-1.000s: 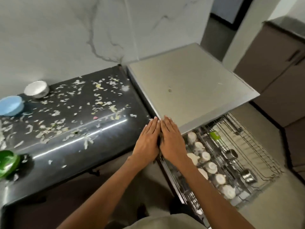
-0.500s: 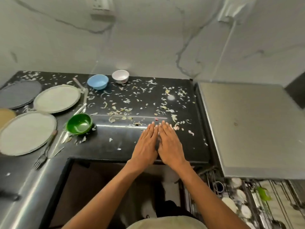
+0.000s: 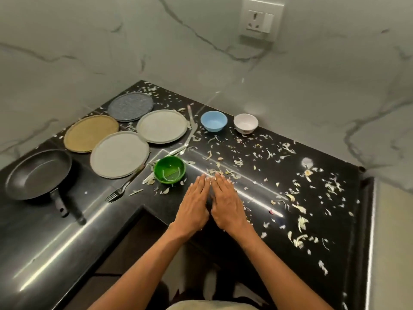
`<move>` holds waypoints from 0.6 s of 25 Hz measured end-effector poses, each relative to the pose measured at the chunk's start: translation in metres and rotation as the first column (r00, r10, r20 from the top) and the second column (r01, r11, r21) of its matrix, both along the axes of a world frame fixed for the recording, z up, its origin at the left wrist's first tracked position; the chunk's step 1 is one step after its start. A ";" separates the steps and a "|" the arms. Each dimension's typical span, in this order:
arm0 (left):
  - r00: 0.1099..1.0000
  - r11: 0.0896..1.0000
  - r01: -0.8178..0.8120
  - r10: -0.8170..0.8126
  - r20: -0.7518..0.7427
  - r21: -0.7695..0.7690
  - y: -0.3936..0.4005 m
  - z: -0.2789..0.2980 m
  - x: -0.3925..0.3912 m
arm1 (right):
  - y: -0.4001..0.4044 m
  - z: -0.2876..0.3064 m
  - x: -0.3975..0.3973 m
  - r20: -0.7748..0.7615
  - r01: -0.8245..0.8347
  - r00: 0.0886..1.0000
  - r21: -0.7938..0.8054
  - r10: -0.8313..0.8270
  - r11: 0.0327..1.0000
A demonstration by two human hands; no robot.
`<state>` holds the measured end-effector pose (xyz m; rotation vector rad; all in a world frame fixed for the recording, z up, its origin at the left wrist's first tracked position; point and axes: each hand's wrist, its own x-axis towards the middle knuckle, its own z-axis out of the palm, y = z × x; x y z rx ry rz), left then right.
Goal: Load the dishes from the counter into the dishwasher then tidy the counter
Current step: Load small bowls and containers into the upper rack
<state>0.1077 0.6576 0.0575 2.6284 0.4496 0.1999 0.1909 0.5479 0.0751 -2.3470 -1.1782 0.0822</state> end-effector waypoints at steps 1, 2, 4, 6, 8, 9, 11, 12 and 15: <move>0.999 0.999 -0.035 0.035 -0.005 0.003 0.007 -0.001 -0.001 | 0.010 -0.001 0.003 0.004 -0.035 0.999 -0.001 0.035 0.999; 0.997 0.997 -0.075 0.075 -0.014 0.006 0.015 -0.002 -0.002 | 0.022 -0.002 0.006 0.001 -0.076 0.997 -0.004 0.076 0.997; 0.989 0.990 -0.140 0.140 -0.038 0.005 0.030 -0.004 -0.005 | 0.043 -0.006 0.011 -0.006 -0.153 0.988 -0.011 0.153 0.988; 0.979 0.980 -0.197 0.197 -0.061 0.000 0.047 -0.007 -0.009 | 0.068 -0.011 0.014 0.005 -0.207 0.978 -0.005 0.207 0.978; 0.972 0.974 -0.224 0.225 -0.069 0.017 0.057 -0.008 -0.013 | 0.087 -0.013 0.015 0.044 -0.238 0.970 -0.030 0.239 0.971; 0.966 0.969 -0.247 0.248 -0.066 0.025 0.065 -0.008 -0.014 | 0.098 -0.014 0.016 0.058 -0.255 0.965 -0.047 0.258 0.966; 0.955 0.956 -0.290 0.292 -0.050 0.029 0.079 -0.009 -0.014 | 0.118 -0.017 0.016 0.085 -0.280 0.955 -0.062 0.285 0.958; 0.951 0.951 -0.306 0.307 -0.043 0.028 0.084 -0.008 -0.015 | 0.125 -0.019 0.017 0.099 -0.286 0.951 -0.063 0.291 0.956; 0.949 0.949 -0.314 0.314 -0.024 0.031 0.097 -0.010 -0.021 | 0.135 -0.022 0.016 0.117 -0.280 0.951 -0.062 0.286 0.958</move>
